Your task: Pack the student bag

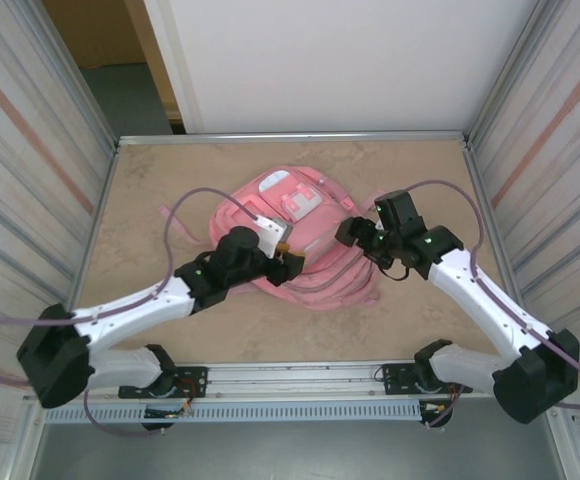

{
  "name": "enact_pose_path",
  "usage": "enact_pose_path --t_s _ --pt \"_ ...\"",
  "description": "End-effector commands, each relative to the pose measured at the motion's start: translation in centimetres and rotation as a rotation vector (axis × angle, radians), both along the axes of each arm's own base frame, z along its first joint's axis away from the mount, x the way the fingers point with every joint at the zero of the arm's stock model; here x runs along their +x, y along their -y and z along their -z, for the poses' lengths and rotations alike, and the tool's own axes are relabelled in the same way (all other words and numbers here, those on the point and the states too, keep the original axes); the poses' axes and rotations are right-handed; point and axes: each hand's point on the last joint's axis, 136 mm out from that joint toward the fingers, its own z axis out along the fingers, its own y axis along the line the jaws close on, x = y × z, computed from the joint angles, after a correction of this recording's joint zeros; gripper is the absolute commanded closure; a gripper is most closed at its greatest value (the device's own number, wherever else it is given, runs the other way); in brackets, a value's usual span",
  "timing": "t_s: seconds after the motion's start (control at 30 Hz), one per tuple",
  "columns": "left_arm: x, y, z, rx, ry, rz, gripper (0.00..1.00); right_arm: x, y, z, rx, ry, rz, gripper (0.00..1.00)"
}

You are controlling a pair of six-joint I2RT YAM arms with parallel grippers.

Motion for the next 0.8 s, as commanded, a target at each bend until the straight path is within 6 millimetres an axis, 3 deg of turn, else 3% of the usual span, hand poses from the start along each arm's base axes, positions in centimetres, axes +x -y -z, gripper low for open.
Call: enact_pose_path --t_s 0.0,0.07,0.13,0.23,0.3,0.4,0.57,0.77 --pt "-1.4 -2.2 -1.4 -0.03 -0.034 -0.029 0.29 -0.5 2.9 -2.3 -0.213 0.139 -0.108 0.18" --pt "-0.9 -4.6 0.2 -0.051 -0.14 -0.146 0.21 -0.6 3.3 -2.9 -0.232 0.173 -0.125 0.18" --pt "-0.1 -6.3 2.1 -0.106 -0.271 -0.23 0.23 -0.8 2.4 -3.3 -0.2 0.2 -0.183 0.2" --pt "0.8 -8.0 4.5 -0.153 -0.462 -0.357 0.29 -1.2 -0.7 -3.2 -0.072 0.202 -0.291 0.22" --pt "0.9 -7.8 4.9 -0.133 -0.516 -0.368 0.29 -1.3 -2.1 -2.4 -0.028 0.172 -0.324 0.22" --pt "1.4 -7.3 5.6 -0.144 -0.605 -0.425 0.28 -0.9 -2.2 -0.6 -0.095 0.12 -0.316 0.22" --pt "2.6 -6.7 9.0 -0.204 -0.745 -0.591 0.31 -0.5 -2.6 0.9 -0.101 0.102 -0.305 0.22" --pt "4.6 -4.2 9.2 -0.197 -0.741 -0.558 0.35 -0.7 -3.6 2.0 -0.08 0.106 -0.308 0.33"
